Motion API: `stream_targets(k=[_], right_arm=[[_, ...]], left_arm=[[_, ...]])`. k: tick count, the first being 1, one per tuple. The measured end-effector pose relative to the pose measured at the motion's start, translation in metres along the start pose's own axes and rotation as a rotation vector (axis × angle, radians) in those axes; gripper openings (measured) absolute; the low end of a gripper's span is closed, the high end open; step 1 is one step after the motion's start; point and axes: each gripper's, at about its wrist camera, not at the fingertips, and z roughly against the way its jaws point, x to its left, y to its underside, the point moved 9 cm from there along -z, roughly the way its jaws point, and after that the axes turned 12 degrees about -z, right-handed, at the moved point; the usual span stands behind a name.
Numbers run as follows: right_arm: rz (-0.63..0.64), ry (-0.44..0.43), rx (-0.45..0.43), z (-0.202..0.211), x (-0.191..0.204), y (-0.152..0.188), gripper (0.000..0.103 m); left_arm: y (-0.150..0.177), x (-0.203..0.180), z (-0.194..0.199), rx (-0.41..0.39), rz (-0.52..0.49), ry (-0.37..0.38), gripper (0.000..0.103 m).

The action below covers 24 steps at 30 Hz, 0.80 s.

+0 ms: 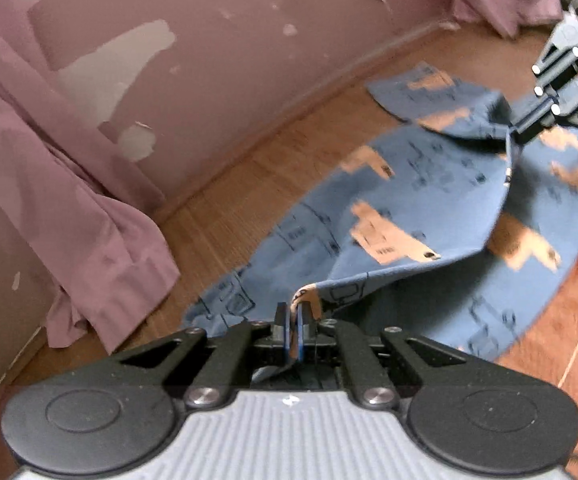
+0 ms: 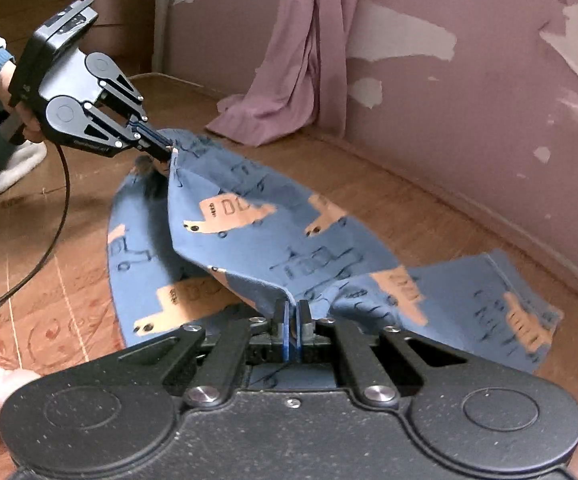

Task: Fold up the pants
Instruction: 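Lift the cuffs with both tools and fold them over toward the waistband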

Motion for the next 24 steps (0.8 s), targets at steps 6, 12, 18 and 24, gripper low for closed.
stream_targets(k=[6,12,18,24], right_arm=[[0.017,0.007,0.000,-0.006,0.003,-0.001,0.002],[0.044,0.007,0.012,-0.008,0.001,-0.001,0.007],[0.106,-0.003,0.036,-0.010,0.009,0.003,0.016],[0.155,0.010,0.053,-0.014,0.011,0.006,0.007]], left_arm=[[0.008,-0.007,-0.001,0.003,-0.014,-0.001,0.005],[0.009,-0.011,-0.003,0.017,-0.013,-0.002,0.012],[0.011,-0.014,-0.006,0.042,-0.043,0.017,0.029],[0.009,-0.015,-0.007,0.050,-0.066,0.007,0.013]])
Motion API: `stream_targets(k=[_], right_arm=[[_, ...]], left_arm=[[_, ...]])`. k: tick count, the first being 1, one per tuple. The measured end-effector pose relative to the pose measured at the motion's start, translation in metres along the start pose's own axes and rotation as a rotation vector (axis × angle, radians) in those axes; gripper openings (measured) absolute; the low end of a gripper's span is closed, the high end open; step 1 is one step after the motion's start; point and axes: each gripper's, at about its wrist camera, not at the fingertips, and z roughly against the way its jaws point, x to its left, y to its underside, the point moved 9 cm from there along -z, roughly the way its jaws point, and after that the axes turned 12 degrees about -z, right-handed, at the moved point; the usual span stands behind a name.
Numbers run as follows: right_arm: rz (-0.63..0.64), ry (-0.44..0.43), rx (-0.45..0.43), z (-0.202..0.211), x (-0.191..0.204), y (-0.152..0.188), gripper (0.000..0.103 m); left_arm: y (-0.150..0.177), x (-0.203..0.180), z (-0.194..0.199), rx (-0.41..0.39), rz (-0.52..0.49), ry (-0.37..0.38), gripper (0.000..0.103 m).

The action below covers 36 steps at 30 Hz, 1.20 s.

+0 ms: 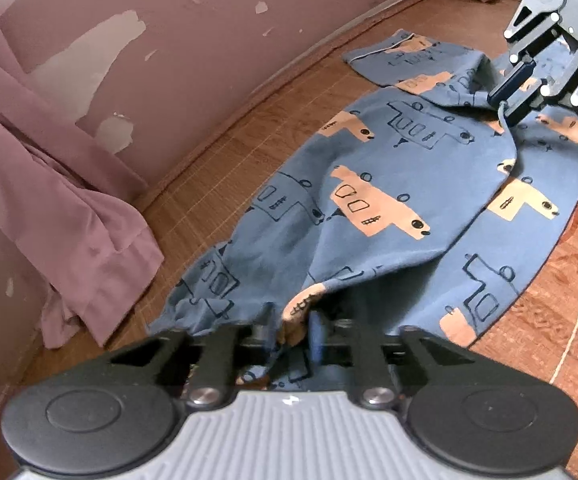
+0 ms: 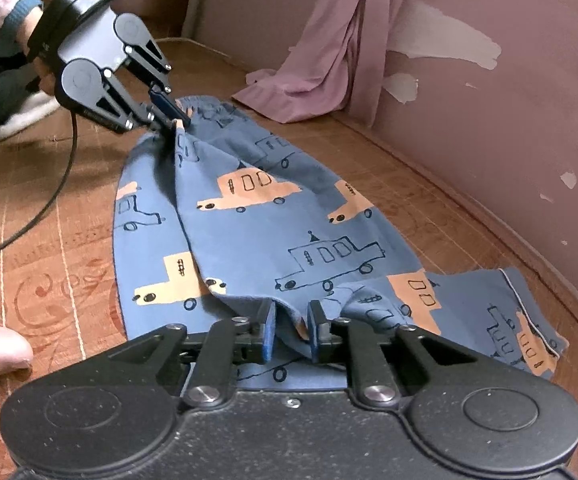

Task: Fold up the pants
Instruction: 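Lift the cuffs with both tools and fold them over toward the waistband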

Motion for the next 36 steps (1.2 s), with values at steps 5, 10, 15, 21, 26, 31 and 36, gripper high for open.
stream_targets(k=[5,10,15,21,26,31,36], right_arm=[[-0.009,0.023,-0.027,0.005,-0.003,-0.006,0.002],[-0.046,0.064,-0.144,0.035,-0.006,-0.032,0.002],[-0.017,0.039,-0.193,0.070,0.009,-0.041,0.002],[-0.003,0.008,-0.090,0.061,0.027,-0.008,0.002],[-0.039,0.012,-0.003,0.039,0.026,0.015,0.002],[-0.073,0.008,0.018,0.036,0.028,0.021,0.002],[-0.087,0.008,0.011,0.038,0.027,0.023,0.002]], left_arm=[[-0.002,0.004,0.005,-0.026,-0.004,-0.026,0.005],[-0.008,0.022,0.021,-0.081,0.015,-0.051,0.004],[-0.003,0.027,0.034,-0.101,0.008,-0.035,0.004],[0.020,0.002,0.025,-0.043,-0.009,0.031,0.005],[0.034,-0.016,0.012,0.004,-0.034,0.078,0.005],[0.041,-0.017,0.009,0.024,-0.029,0.091,0.005],[0.042,-0.018,0.008,0.044,-0.040,0.091,0.005]])
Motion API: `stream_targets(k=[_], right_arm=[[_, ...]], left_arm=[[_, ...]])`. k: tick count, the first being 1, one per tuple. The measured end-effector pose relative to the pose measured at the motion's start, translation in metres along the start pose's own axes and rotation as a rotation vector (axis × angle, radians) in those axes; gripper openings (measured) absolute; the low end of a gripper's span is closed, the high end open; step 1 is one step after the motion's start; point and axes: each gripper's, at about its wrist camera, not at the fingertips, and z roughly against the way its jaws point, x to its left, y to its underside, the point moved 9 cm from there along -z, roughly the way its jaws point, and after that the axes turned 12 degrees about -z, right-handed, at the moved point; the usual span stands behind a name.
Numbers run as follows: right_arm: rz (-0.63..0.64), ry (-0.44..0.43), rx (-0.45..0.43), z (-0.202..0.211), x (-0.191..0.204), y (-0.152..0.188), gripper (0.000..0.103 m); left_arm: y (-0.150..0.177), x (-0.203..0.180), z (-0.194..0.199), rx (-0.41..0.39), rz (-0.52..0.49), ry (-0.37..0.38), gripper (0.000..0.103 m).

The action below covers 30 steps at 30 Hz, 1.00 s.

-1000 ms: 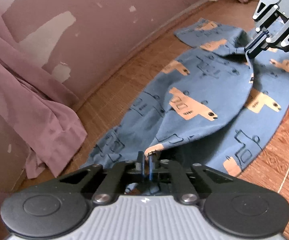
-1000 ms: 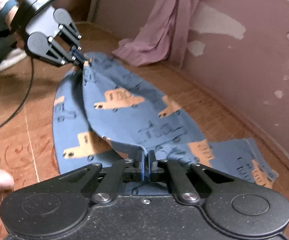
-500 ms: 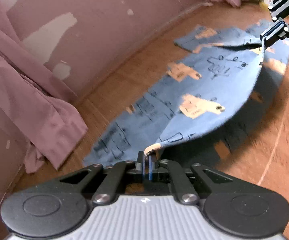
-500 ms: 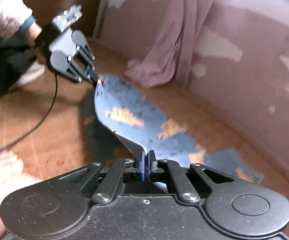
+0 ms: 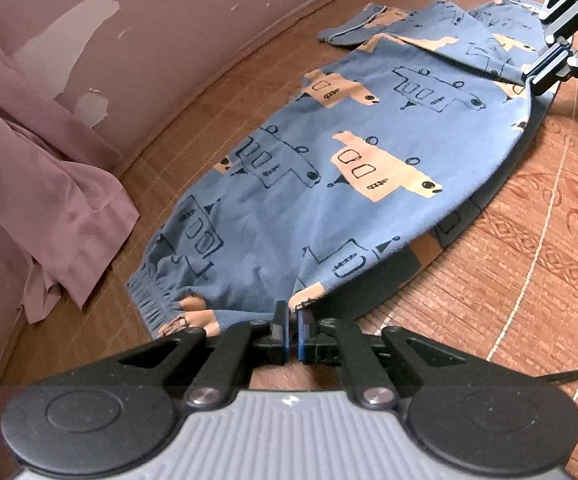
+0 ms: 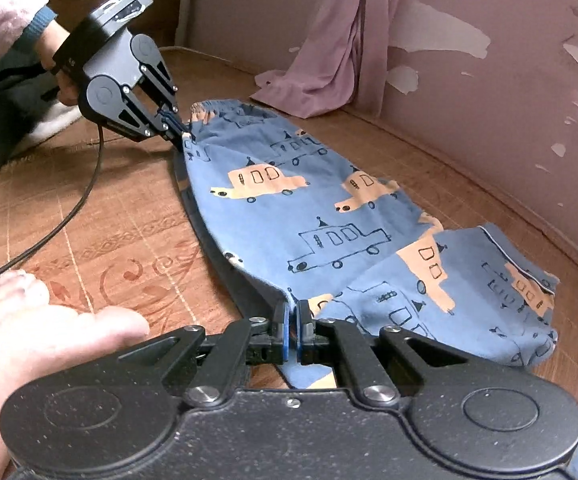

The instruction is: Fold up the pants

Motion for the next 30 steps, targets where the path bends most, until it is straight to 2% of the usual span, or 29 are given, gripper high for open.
stream_targets(k=[1,2,3,4,5,6,7,9,11,15,17,20,22,26,28,30], right_arm=[[-0.002,-0.007,0.025,-0.004,-0.001,0.003,0.002],[-0.009,-0.012,0.029,-0.004,-0.001,0.006,0.003],[-0.023,-0.009,0.017,-0.001,-0.004,0.005,0.007],[-0.049,-0.007,0.009,0.002,-0.008,0.004,0.011],[-0.079,-0.004,-0.007,0.007,-0.011,0.002,0.019],[-0.112,0.004,-0.028,0.014,-0.016,-0.001,0.032],[-0.143,0.017,-0.046,0.021,-0.020,-0.003,0.040],[-0.211,0.056,-0.086,0.039,-0.032,-0.007,0.075],[-0.270,0.113,-0.119,0.056,-0.047,-0.006,0.086],[-0.366,0.259,-0.208,0.084,-0.082,0.004,0.102],[-0.416,0.303,-0.241,0.091,-0.097,0.011,0.102],[-0.532,0.292,-0.272,0.095,-0.120,0.021,0.102],[-0.595,0.281,-0.291,0.097,-0.129,0.027,0.102],[-0.697,0.245,-0.300,0.093,-0.143,0.039,0.102],[-0.725,0.230,-0.297,0.088,-0.146,0.040,0.102],[-0.729,0.210,-0.310,0.086,-0.146,0.037,0.102]], left_arm=[[-0.001,0.000,0.000,0.005,0.001,0.003,0.007],[-0.001,0.001,0.001,0.010,0.009,0.004,0.014],[-0.002,0.003,0.002,0.015,0.027,0.001,0.033],[-0.003,0.005,0.005,0.015,0.052,-0.006,0.045],[-0.005,0.006,0.008,0.006,0.081,-0.007,0.065],[-0.007,0.008,0.014,-0.013,0.128,-0.013,0.069],[-0.010,0.009,0.019,-0.024,0.175,-0.018,0.070],[-0.020,0.008,0.029,-0.055,0.278,-0.003,0.083],[-0.037,0.006,0.039,-0.116,0.398,0.014,0.093],[-0.091,-0.010,0.042,-0.248,0.541,0.144,0.096],[-0.120,-0.018,0.034,-0.298,0.590,0.223,0.096],[-0.156,-0.030,0.013,-0.331,0.675,0.317,0.096],[-0.170,-0.035,-0.007,-0.322,0.722,0.359,0.096],[-0.171,-0.042,-0.043,-0.287,0.889,0.448,0.081],[-0.168,-0.039,-0.047,-0.319,0.960,0.459,0.079],[-0.168,-0.040,-0.051,-0.326,1.000,0.498,0.061]])
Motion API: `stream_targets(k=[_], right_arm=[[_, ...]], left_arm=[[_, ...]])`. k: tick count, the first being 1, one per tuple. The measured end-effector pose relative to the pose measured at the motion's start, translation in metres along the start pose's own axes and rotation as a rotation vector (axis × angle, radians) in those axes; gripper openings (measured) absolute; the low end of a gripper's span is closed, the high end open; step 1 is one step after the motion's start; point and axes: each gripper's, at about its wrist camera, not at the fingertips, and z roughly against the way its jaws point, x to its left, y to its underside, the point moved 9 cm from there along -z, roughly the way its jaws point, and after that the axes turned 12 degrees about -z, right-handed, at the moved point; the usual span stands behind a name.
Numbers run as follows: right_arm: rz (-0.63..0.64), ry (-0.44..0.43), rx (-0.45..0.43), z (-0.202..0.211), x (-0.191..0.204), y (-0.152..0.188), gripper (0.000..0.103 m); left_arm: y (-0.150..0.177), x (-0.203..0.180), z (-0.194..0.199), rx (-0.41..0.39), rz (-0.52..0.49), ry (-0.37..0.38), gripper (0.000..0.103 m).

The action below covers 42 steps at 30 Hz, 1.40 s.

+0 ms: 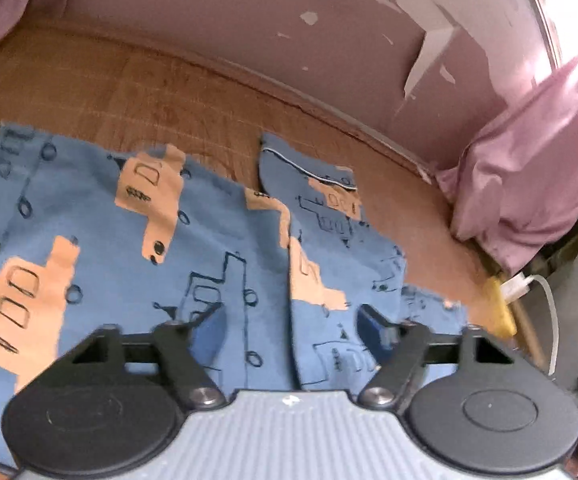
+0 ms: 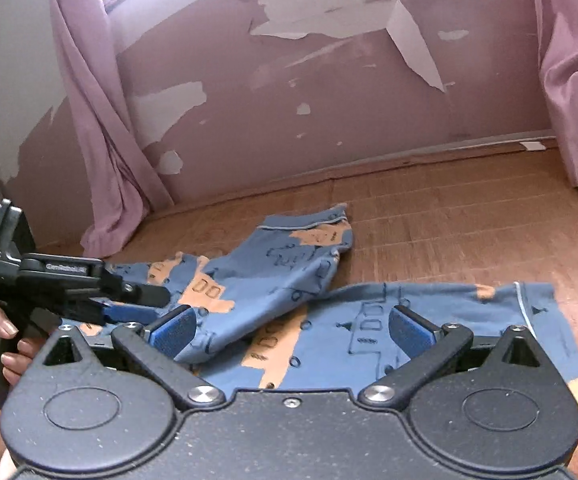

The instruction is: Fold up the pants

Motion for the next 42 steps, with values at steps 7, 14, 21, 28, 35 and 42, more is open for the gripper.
stream_targets(k=[7,14,21,28,35,42], right_arm=[[-0.003,-0.078,0.025,-0.010,0.009,0.004,0.102],[-0.011,-0.079,0.028,-0.013,0.008,0.004,0.102],[-0.024,0.038,0.117,-0.033,-0.004,-0.007,0.085],[0.127,0.102,0.335,-0.128,0.051,-0.064,0.053],[0.220,0.213,0.587,-0.234,0.103,-0.063,0.049],[0.201,0.351,0.662,-0.268,0.109,-0.049,0.053]], left_arm=[[0.006,-0.002,-0.012,0.045,0.078,0.109,0.040],[0.014,0.011,-0.021,0.054,0.226,0.108,0.008],[0.015,0.009,-0.019,0.036,0.197,0.007,0.002],[0.006,-0.006,-0.018,0.036,0.102,-0.045,0.001],[0.005,-0.005,-0.022,0.049,0.105,-0.018,0.001],[0.002,-0.005,-0.020,0.051,0.085,0.005,0.001]])
